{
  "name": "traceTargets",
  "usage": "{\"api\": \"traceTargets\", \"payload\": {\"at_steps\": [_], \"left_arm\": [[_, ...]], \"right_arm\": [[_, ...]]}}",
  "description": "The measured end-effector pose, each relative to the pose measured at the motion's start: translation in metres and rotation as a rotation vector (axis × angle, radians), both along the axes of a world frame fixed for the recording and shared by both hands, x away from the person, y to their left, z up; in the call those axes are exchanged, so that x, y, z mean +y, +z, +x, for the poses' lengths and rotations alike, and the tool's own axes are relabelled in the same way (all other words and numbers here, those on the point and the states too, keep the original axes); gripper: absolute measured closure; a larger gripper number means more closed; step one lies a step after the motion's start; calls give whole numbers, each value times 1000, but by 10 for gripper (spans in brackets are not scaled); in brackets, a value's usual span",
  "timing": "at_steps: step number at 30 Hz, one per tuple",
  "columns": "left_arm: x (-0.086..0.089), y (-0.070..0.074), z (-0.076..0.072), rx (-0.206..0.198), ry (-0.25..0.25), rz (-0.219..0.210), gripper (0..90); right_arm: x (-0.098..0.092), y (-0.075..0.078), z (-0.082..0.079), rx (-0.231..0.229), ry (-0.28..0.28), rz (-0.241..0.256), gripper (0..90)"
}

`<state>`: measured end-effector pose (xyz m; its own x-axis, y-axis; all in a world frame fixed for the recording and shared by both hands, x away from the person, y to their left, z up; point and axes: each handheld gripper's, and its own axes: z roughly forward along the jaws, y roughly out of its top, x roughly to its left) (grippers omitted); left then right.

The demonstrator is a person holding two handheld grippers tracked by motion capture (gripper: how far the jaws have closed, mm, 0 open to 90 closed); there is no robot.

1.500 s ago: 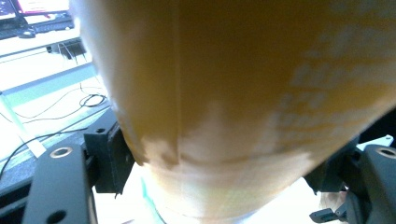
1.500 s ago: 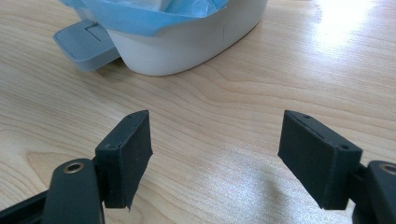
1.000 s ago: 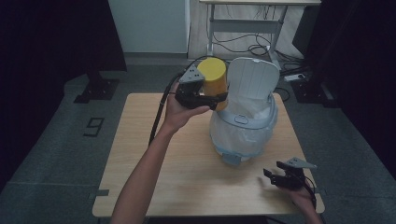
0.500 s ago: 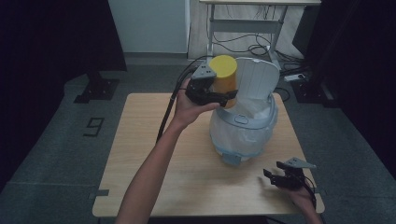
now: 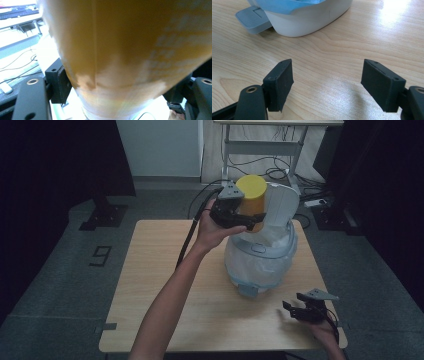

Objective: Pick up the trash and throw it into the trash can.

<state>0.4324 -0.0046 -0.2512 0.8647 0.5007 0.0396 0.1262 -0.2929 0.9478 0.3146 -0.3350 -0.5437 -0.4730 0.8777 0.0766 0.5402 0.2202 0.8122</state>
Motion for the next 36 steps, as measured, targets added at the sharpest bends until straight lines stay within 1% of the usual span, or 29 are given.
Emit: {"api": "traceTargets", "payload": {"at_steps": [10, 17, 23, 26, 28, 31, 32, 33, 34, 36], "left_arm": [[-16, 5, 4, -2, -19, 2, 237], [-24, 4, 7, 0, -26, 10, 238], [-27, 6, 10, -7, -20, 13, 237], [-29, 6, 12, -5, -15, 11, 237], [-30, 6, 15, -4, -10, 21, 237], [-33, 4, 19, 4, -6, 12, 234], [-34, 3, 20, 5, -6, 8, 227], [-36, 3, 21, 15, -14, 9, 182], [-37, 2, 22, 18, -4, 16, 117], [-37, 2, 22, 8, 11, 23, 95]], "right_arm": [[-1, 0, 0, 0, -1, 0, 248], [-1, 0, 0, 1, -2, 1, 248], [-1, -1, 0, 2, -2, -1, 248], [-1, -1, 0, 3, -3, -1, 248], [-1, -1, 0, 5, 0, -5, 248], [1, -1, 1, 9, 1, -7, 248], [1, -1, 1, 9, 2, -6, 248], [0, -1, 0, 8, 3, -5, 248], [0, -1, 0, 8, 3, -4, 248], [-1, -1, 0, 8, 1, -3, 248]]}}
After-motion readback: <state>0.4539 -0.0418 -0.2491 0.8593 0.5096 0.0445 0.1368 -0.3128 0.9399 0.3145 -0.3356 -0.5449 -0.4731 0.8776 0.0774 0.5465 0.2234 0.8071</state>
